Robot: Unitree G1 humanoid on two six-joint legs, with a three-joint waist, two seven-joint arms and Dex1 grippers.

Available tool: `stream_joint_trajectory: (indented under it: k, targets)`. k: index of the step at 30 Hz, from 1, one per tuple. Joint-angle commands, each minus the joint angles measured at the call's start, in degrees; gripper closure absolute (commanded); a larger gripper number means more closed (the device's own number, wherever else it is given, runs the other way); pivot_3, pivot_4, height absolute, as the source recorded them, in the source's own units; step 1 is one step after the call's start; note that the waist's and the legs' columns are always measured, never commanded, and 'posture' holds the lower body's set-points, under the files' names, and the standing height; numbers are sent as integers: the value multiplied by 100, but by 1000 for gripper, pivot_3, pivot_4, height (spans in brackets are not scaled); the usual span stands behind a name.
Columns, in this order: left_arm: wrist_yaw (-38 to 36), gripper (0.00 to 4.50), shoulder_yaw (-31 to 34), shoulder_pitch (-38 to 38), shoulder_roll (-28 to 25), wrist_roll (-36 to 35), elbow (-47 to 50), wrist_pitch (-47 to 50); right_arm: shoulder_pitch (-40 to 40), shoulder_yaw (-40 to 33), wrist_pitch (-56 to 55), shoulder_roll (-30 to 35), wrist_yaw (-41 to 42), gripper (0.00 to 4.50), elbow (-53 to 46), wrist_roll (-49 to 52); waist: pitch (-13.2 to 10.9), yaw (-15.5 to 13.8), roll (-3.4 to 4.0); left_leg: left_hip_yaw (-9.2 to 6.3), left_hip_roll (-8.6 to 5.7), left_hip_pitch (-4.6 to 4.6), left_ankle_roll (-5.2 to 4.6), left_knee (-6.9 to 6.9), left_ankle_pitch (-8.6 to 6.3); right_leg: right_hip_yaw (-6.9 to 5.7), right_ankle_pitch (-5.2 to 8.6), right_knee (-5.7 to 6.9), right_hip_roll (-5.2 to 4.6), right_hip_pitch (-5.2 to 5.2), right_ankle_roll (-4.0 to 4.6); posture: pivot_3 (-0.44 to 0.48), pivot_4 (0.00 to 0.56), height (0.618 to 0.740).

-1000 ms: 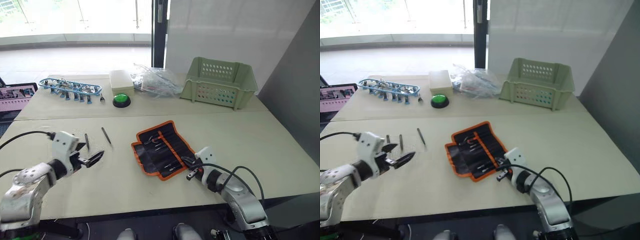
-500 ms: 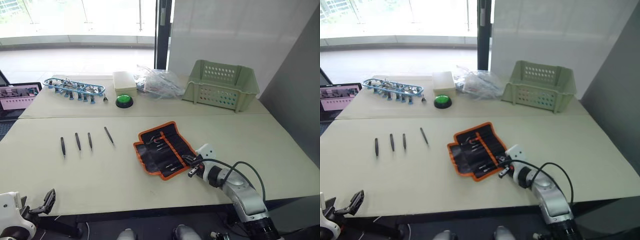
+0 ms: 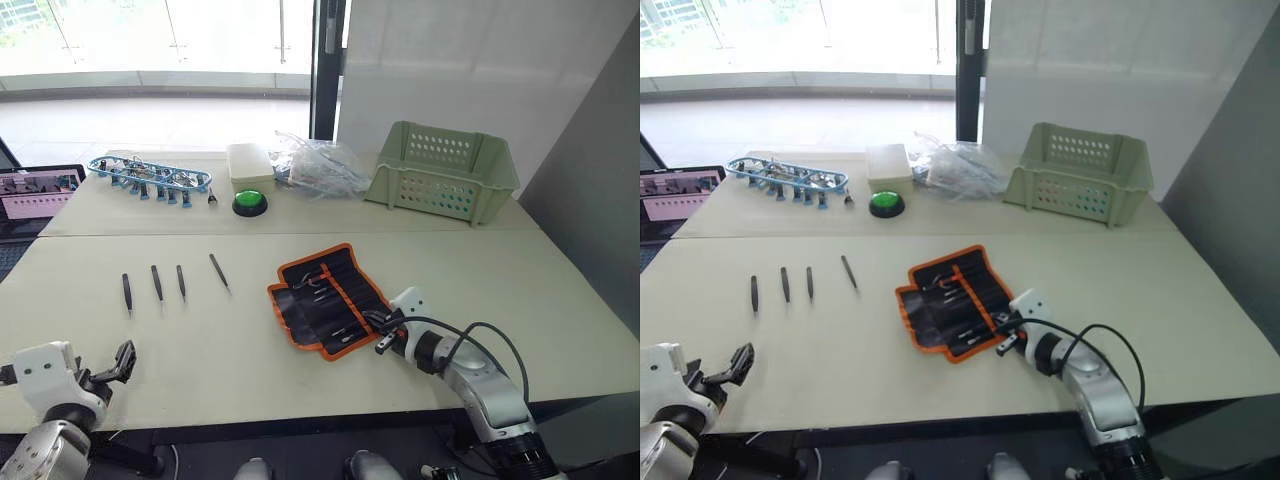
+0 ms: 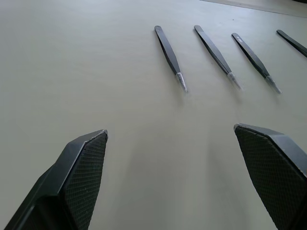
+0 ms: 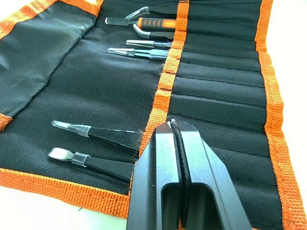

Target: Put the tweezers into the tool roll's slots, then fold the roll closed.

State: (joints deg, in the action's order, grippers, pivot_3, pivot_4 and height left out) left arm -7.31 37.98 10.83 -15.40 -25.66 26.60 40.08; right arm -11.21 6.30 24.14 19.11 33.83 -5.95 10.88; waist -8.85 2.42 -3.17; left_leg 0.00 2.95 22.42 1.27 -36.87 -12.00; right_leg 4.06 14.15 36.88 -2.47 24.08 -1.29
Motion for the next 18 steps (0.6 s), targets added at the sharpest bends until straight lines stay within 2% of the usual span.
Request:
stream_joint_trajectory:
  k: [1,3,7,13,18]
  targets:
    - [232,26,-308,-509,-199,274,-566,-54,87,91,131,-12,-13,4500,19,-5,0,4,0,0,0,1,0,0,0,0,-6,0,0,0,-10,0,150,725]
    - [358,26,-361,-839,-215,321,-923,-104,92,86,141,-17,-25,4500,-4,-4,1,1,1,-1,-2,1,0,0,0,0,-23,0,0,-2,-39,0,150,725]
    - [386,26,-589,-1239,-340,612,-1742,-358,91,70,139,-14,-41,4500,-26,-8,6,-1,12,-1,-2,0,0,2,0,0,-24,1,0,0,-41,0,150,725]
    - [201,26,-817,-1951,-564,832,-3189,-989,62,39,159,-19,-91,4500,-63,-4,32,-24,74,-2,-4,-13,0,2,0,0,-23,11,2,-4,-39,0,150,725]
    - [79,26,-1039,-2404,-675,937,-3922,-1254,55,49,152,-23,-114,4500,-66,6,39,-43,95,-6,-8,-17,0,3,1,0,-24,15,3,-5,-36,0,150,725]
